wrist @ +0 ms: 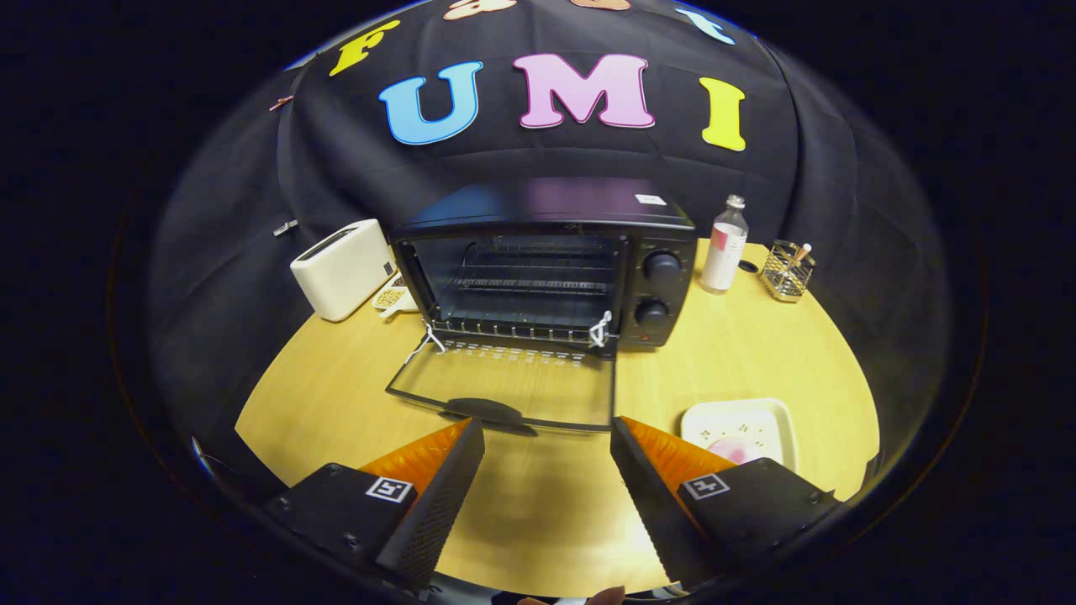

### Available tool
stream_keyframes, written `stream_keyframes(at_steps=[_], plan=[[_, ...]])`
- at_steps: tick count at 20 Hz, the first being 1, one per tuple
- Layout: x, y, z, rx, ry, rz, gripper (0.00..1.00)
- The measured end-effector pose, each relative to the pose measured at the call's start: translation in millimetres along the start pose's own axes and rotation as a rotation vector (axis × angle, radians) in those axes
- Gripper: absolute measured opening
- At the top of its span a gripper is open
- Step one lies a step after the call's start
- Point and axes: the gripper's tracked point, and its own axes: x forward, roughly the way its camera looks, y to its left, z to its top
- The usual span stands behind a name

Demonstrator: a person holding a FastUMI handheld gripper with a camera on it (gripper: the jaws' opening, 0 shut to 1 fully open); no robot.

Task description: Open the toaster oven, put the food inside, and close the toaster oven door.

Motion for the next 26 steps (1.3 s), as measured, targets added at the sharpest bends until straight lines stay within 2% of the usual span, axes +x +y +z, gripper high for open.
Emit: stream_keyframes(at_steps=[8, 14, 15, 17, 19, 20, 21, 22, 24, 26], plan=[[-14.7, -139.6, -32.0, 0.06, 0.208, 0.006, 0.98], [12.5, -223.0, -65.1, 0.09, 0.403, -0.016, 0.91], [17.3, -230.7, -70.4, 0.11, 0.432, -0.009, 0.83], [30.3, -243.3, -79.4, 0.147, 0.494, -0.003, 0.8], [39.9, -252.1, -93.5, 0.169, 0.556, -0.001, 0.71], [44.3, -253.3, -99.9, 0.177, 0.584, 0.002, 0.7], [48.6, -253.9, -104.7, 0.182, 0.609, 0.009, 0.58], [50.8, -253.5, -110.5, 0.182, 0.638, 0.011, 0.55], [55.3, -252.4, -109.5, 0.175, 0.648, 0.009, 0.55], [56.1, -261.5, -113.3, 0.148, 0.681, -0.043, 0.38]])
